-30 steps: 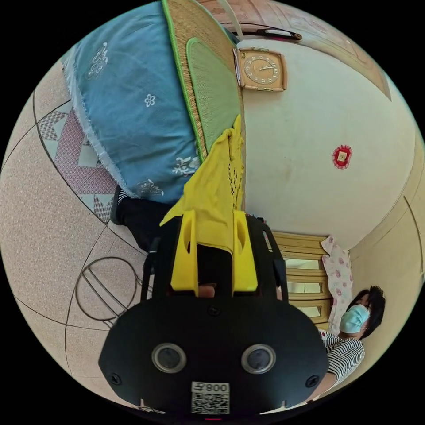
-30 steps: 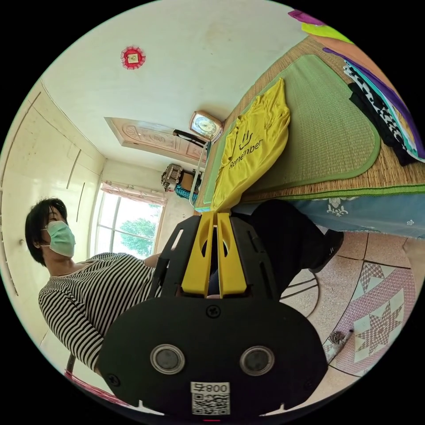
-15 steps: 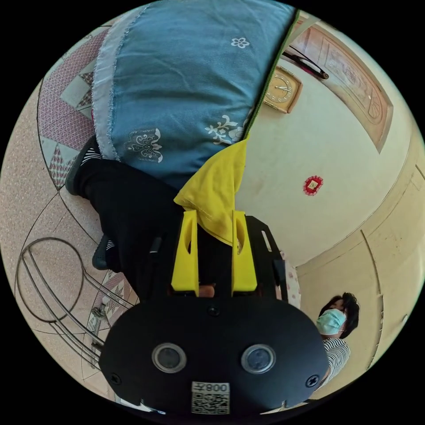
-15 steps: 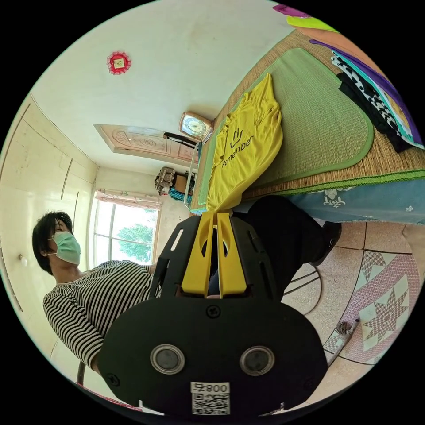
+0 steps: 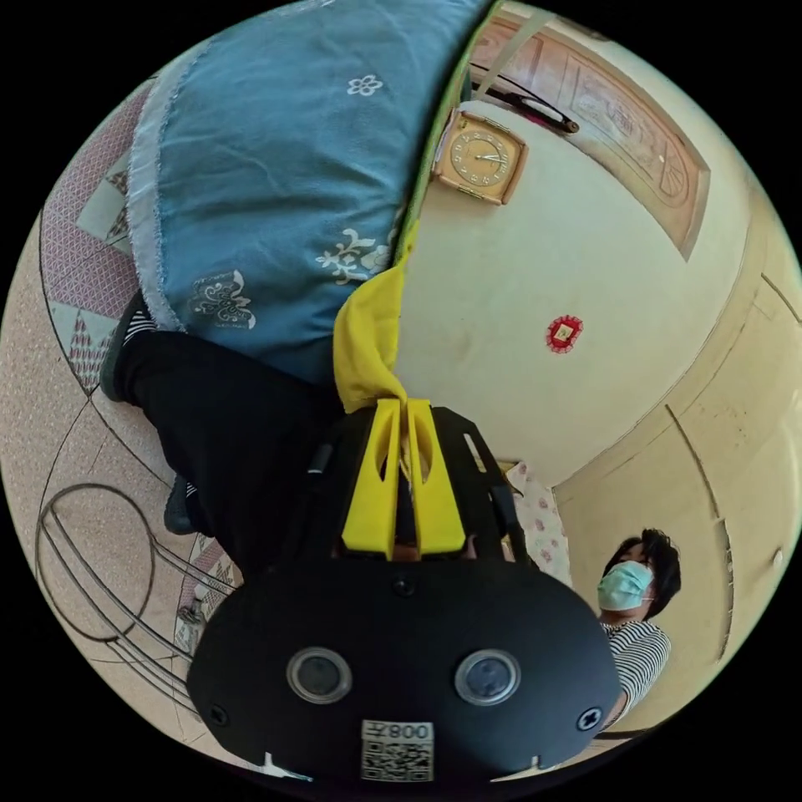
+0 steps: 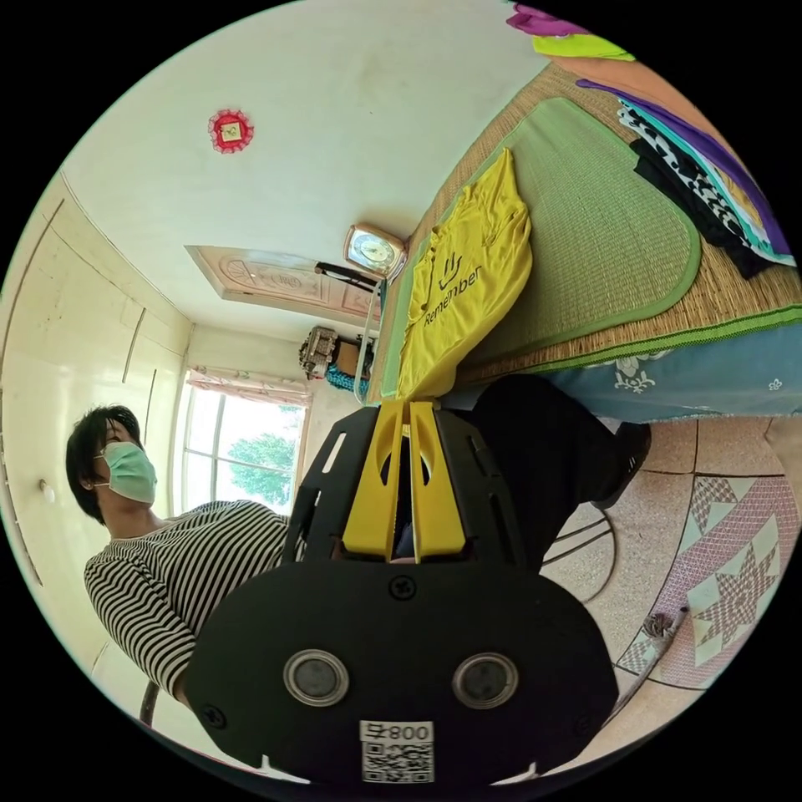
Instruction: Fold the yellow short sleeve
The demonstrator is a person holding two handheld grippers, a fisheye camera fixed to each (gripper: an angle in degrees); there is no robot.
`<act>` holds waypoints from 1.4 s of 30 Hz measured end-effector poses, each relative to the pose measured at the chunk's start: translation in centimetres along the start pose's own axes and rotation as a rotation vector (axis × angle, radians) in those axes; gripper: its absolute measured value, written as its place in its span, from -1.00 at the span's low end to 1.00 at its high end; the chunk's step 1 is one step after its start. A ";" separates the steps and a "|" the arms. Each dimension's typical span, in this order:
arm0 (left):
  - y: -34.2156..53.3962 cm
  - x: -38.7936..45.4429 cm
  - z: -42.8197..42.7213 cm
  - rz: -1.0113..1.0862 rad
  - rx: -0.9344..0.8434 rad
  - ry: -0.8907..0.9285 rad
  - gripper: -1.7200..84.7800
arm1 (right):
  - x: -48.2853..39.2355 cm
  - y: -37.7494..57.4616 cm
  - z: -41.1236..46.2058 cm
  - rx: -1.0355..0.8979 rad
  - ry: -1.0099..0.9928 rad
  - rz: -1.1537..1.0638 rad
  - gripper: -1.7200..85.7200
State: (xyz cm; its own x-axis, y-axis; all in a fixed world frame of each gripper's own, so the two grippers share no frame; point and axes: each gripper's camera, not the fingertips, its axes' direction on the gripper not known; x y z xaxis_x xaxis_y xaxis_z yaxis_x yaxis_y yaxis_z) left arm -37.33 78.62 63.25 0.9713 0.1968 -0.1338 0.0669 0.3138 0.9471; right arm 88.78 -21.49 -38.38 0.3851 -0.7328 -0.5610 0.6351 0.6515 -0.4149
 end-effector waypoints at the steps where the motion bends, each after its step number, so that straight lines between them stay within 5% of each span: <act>1: -0.2 1.1 -0.1 0.030 0.001 0.019 -0.93 | -0.2 0.0 -0.3 0.007 -0.005 -0.007 -0.95; 18: -1.6 20.2 5.7 0.480 -0.185 0.075 -0.93 | -5.6 -1.0 -7.0 0.155 -0.122 -0.220 -0.95; 33: 0.1 21.4 6.6 0.391 -0.186 0.004 -0.94 | -5.6 3.6 -10.2 0.172 -0.127 -0.182 -0.95; 42: -7.4 25.4 14.9 0.428 -0.219 -0.022 -0.94 | -7.4 -6.1 -9.9 0.174 -0.071 -0.197 -0.95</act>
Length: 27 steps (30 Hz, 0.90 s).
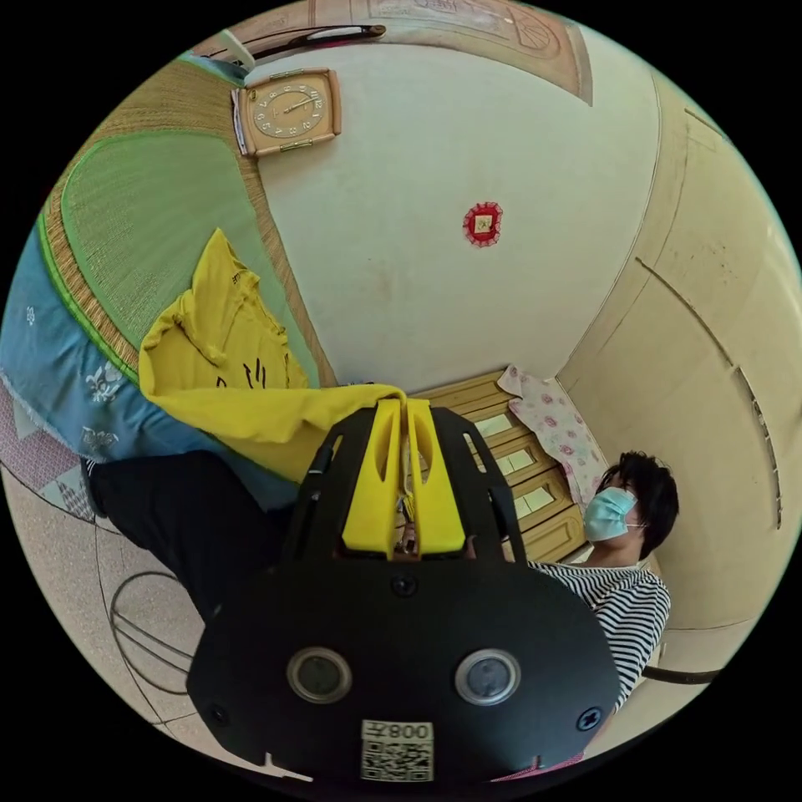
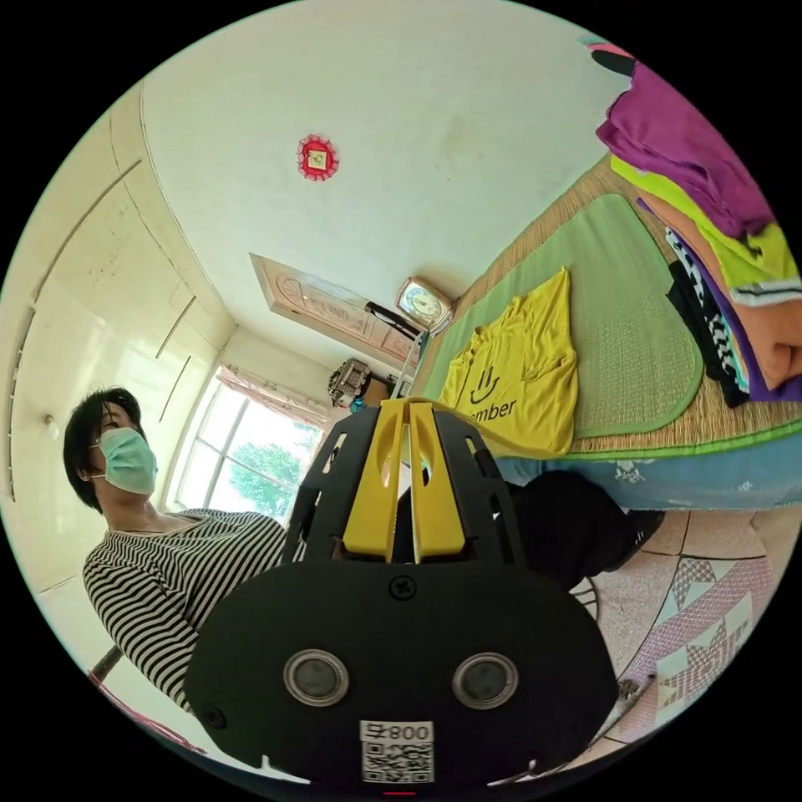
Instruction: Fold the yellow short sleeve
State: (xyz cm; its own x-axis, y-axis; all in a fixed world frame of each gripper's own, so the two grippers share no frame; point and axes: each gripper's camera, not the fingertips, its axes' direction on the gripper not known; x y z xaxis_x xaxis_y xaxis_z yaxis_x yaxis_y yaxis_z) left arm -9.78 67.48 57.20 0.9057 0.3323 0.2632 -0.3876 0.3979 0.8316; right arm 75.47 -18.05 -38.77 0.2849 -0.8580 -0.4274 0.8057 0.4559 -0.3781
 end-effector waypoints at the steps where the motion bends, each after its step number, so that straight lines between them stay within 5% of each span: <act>1: -2.1 0.0 1.1 0.006 -0.012 -0.012 -0.94 | 0.0 -2.2 0.7 -0.008 0.015 -0.008 -0.95; 17: -31.7 -9.4 18.9 -0.068 -0.084 -0.264 -0.93 | 10.3 -34.4 14.7 -0.110 0.232 0.067 -0.94; 27: -43.2 -20.0 26.9 -0.168 -0.163 -0.457 -0.91 | 21.3 -44.7 23.0 -0.232 0.315 0.223 -0.94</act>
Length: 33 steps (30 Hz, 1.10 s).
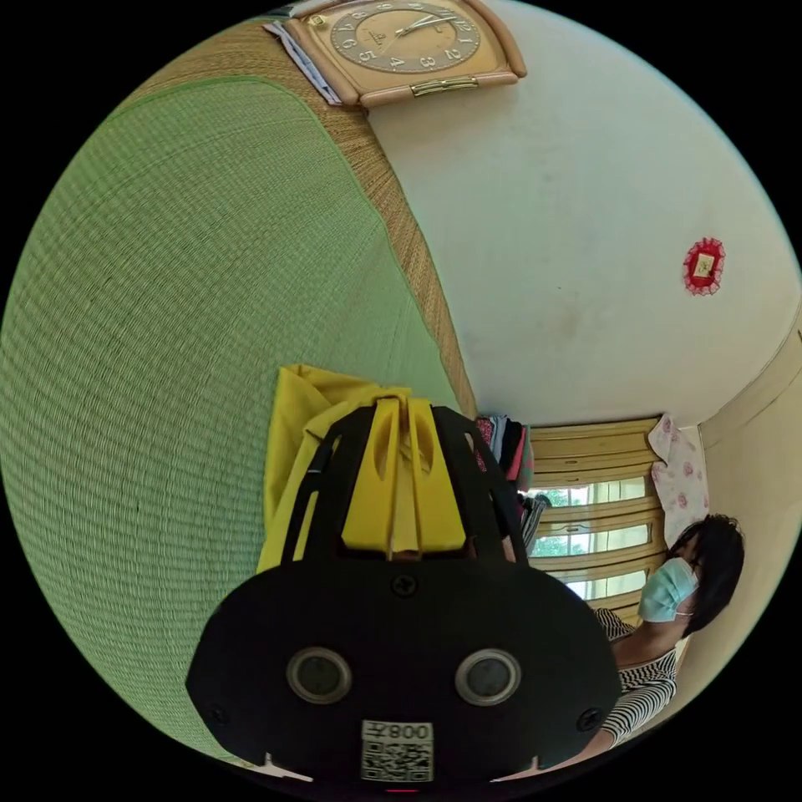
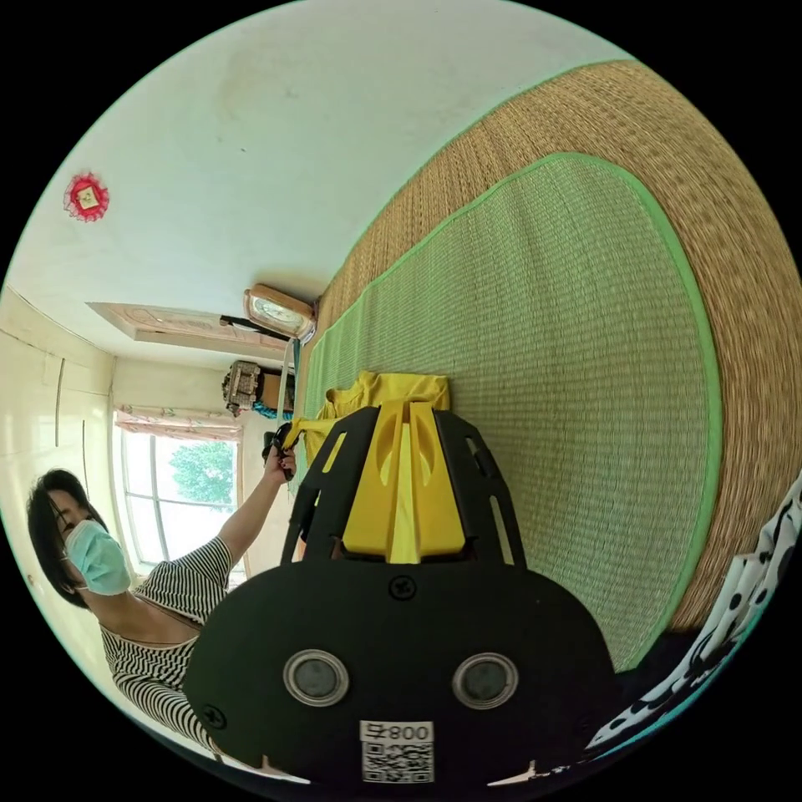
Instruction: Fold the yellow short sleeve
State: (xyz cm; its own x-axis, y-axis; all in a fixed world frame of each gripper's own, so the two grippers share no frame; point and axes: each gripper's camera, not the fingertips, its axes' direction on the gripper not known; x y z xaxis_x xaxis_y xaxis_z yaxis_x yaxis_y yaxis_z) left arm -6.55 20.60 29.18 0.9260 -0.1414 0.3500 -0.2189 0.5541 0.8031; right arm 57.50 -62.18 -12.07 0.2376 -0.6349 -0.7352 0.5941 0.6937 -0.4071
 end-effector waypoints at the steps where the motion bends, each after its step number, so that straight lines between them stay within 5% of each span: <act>1: -1.2 -0.2 0.7 -0.004 -0.011 -0.009 -0.90 | 0.0 -1.1 0.6 -0.018 0.011 0.001 -0.94; 15: -8.5 0.3 2.4 -0.021 0.145 -0.026 -0.83 | -0.4 -6.8 2.7 -0.053 -0.053 0.083 -0.93; 25: -9.0 4.7 7.7 0.197 -0.041 -0.221 -0.83 | -4.2 -6.4 1.9 0.102 -0.113 0.064 -0.92; 33: -11.7 5.0 5.9 0.149 0.109 -0.392 -0.90 | -11.9 -5.4 6.7 0.022 0.131 -0.091 -0.95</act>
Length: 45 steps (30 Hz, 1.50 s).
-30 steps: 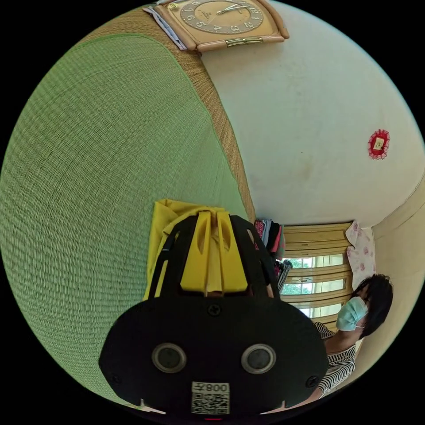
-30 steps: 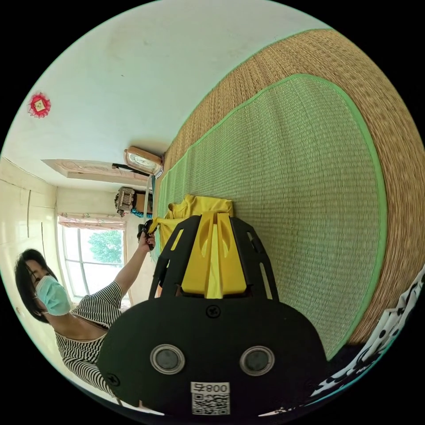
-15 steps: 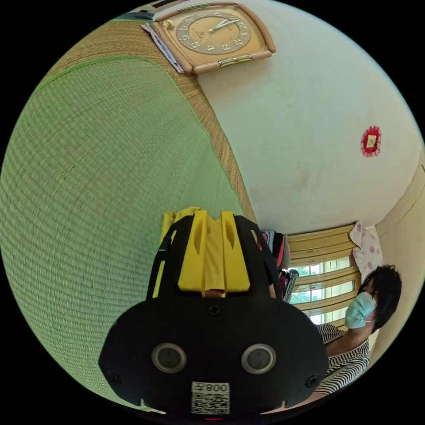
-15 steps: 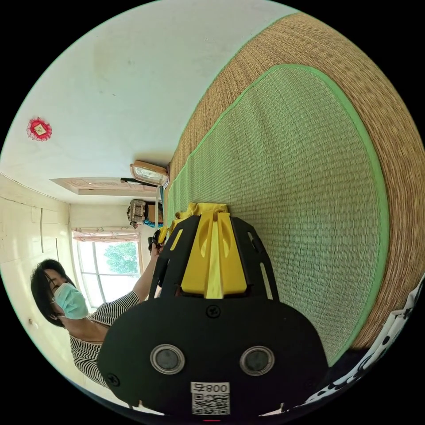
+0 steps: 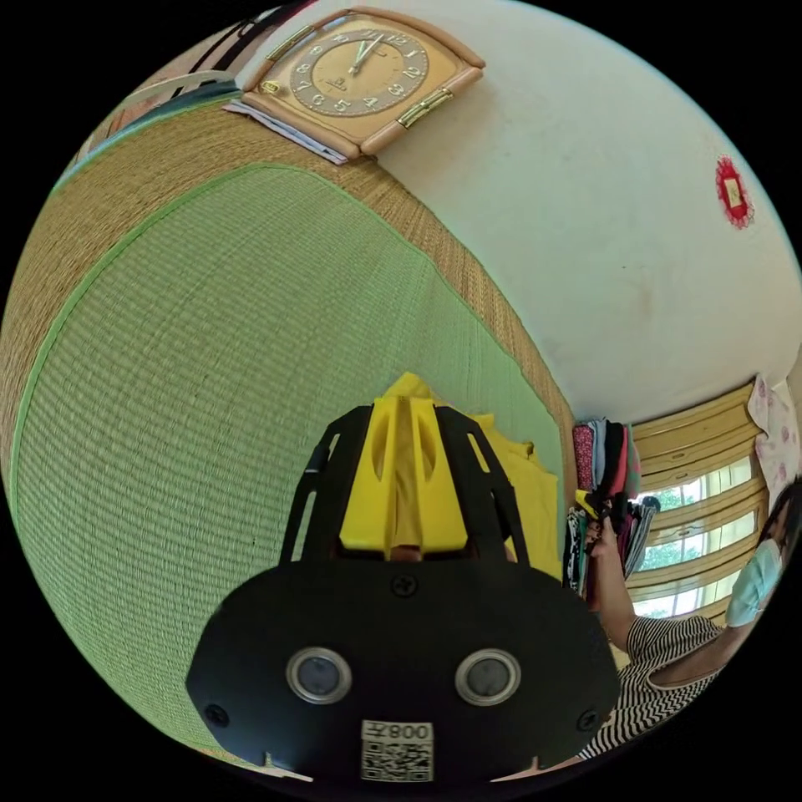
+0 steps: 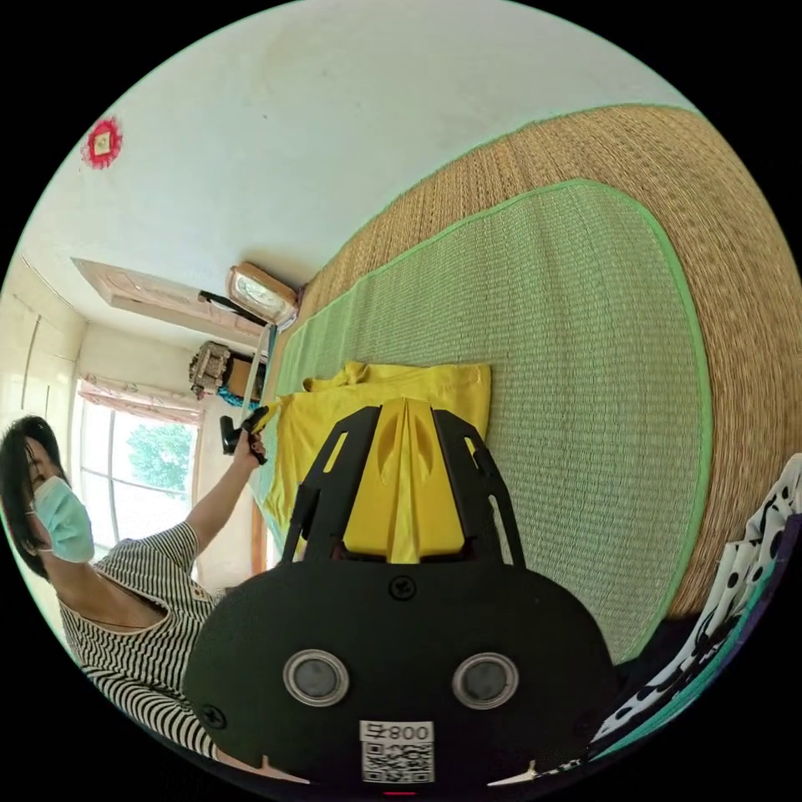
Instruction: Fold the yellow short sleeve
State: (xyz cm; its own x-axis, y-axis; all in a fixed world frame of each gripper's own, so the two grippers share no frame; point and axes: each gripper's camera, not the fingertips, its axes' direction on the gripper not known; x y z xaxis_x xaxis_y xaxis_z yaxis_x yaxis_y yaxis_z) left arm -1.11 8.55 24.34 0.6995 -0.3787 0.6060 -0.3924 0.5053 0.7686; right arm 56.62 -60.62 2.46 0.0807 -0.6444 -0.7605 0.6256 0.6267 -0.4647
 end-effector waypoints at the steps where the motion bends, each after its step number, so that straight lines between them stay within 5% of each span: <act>1: 0.0 0.0 -0.3 -0.001 0.027 0.032 -0.91 | -1.4 0.0 1.0 -0.018 0.057 -0.031 -0.95; 5: 0.5 0.5 0.7 0.027 -0.018 0.122 -0.92 | -5.7 -0.3 4.6 -0.070 0.319 -0.124 -0.96; 10: 0.6 0.4 2.7 0.056 -0.098 -0.038 -0.94 | -9.0 0.3 10.4 -0.184 0.744 -0.263 -0.97; 13: 0.9 0.3 2.4 0.008 -0.067 -0.012 -0.95 | -10.8 1.6 11.6 -0.120 0.827 -0.322 -0.97; 22: 2.4 7.6 4.2 0.301 -0.118 0.106 -0.95 | -17.3 1.7 13.1 -0.118 0.581 -0.450 -0.96; 25: 3.0 8.8 7.0 0.363 -0.219 -0.018 -0.94 | -18.6 0.9 16.2 -0.160 0.641 -0.480 -0.97; 28: 3.7 8.4 7.8 0.355 -0.247 -0.088 -0.95 | -16.7 0.2 17.7 -0.216 0.706 -0.437 -0.96; 34: 5.0 7.8 6.2 0.348 -0.185 -0.011 -0.95 | -17.8 1.2 15.6 -0.151 0.465 -0.481 -0.96; 38: 5.8 6.7 7.0 0.319 -0.224 -0.061 -0.95 | -17.7 1.4 20.1 -0.273 0.531 -0.508 -0.96; 45: 9.7 5.6 0.8 0.329 -0.140 -0.001 -0.95 | -15.5 3.7 13.4 -0.150 0.553 -0.471 -0.96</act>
State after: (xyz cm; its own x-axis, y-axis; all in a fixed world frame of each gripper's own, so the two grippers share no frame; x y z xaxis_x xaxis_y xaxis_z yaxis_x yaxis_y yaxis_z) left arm -1.50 10.73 35.35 0.5489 -0.1791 0.8165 -0.5105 0.7016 0.4971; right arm 68.12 -54.16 18.59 -0.5975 -0.5700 -0.5641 0.3813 0.4169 -0.8251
